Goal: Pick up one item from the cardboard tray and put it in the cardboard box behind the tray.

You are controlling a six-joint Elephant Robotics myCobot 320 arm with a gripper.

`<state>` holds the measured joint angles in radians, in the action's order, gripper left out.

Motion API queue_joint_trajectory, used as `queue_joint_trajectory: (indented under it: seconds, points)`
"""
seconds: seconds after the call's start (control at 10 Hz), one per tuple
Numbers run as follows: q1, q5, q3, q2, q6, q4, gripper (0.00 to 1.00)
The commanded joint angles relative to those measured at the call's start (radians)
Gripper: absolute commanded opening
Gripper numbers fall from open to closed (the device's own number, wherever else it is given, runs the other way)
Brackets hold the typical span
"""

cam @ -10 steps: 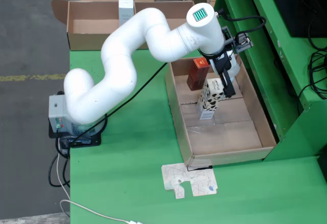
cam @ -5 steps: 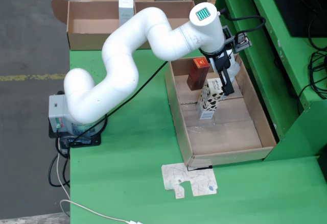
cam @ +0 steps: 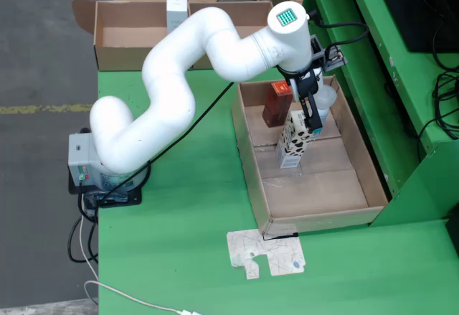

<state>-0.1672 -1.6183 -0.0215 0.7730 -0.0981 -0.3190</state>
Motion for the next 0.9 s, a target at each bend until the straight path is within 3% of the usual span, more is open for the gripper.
queue_joint_trajectory:
  seconds: [0.0, 0.8]
  points:
    - [-0.049, 0.008, 0.021, -0.026, -0.039, -0.049, 1.00]
    - [-0.036, 0.025, 0.021, 0.029, -0.039, -0.067, 1.00]
